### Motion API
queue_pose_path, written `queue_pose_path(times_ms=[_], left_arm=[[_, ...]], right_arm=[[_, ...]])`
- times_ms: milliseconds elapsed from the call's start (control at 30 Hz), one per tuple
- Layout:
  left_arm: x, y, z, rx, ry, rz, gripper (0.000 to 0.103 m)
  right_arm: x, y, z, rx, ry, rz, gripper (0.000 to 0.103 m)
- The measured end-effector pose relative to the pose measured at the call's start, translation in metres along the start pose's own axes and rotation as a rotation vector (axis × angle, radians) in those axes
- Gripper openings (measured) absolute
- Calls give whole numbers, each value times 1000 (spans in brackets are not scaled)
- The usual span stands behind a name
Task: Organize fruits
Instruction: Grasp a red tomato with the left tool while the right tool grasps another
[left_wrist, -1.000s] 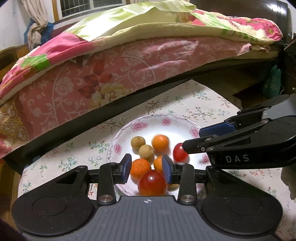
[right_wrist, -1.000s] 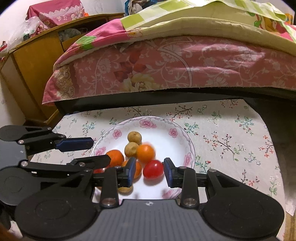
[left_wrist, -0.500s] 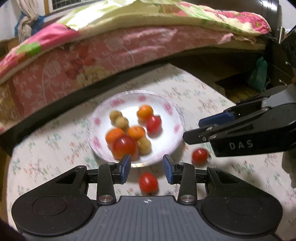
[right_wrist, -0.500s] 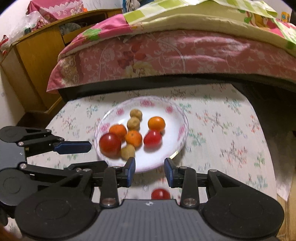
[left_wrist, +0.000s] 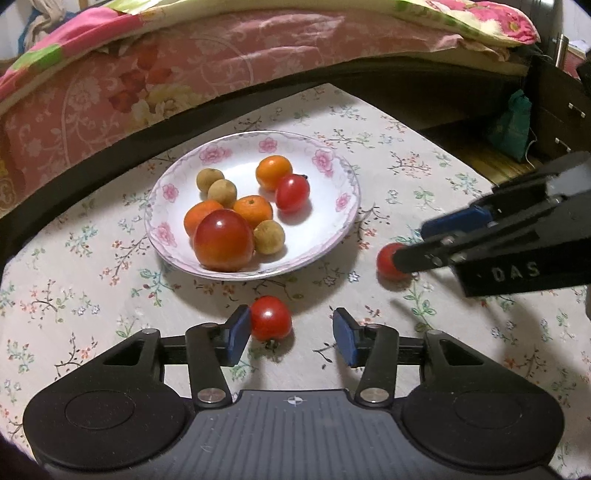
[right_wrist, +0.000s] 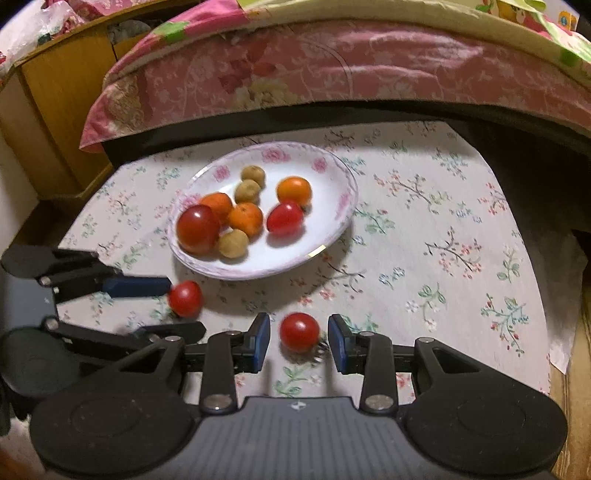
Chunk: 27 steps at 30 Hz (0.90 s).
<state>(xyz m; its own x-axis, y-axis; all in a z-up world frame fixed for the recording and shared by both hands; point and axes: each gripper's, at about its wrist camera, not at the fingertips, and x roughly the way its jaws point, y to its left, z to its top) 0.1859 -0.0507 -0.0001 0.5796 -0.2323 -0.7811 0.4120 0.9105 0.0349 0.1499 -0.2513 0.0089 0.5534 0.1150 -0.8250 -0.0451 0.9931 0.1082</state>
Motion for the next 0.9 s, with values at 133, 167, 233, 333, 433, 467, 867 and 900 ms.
queue_pose_path(times_ms=[133, 167, 233, 333, 433, 467, 867, 900], left_arm=[[3, 4, -1, -5, -1, 12, 57], [5, 6, -1, -9, 0, 16, 57], [8, 8, -1, -19, 8, 11, 55], [14, 6, -4, -16, 20, 4, 55], [15, 6, -4, -14, 11, -3, 55], [16, 6, -3, -17, 8, -3, 55], [17, 4, -2, -22, -8, -3, 39], [15, 2, -3, -17, -6, 0, 38]], right_arm=[[6, -6, -3, -2, 24, 6, 33], [7, -6, -4, -7, 24, 5, 33], [8, -5, -4, -20, 19, 6, 34], [11, -2, -4, -38, 17, 11, 37], [15, 0, -3, -48, 18, 20, 37], [17, 1, -3, -54, 19, 18, 37], [27, 14, -2, -130, 36, -22, 31], [27, 16, -2, -138, 35, -23, 31]])
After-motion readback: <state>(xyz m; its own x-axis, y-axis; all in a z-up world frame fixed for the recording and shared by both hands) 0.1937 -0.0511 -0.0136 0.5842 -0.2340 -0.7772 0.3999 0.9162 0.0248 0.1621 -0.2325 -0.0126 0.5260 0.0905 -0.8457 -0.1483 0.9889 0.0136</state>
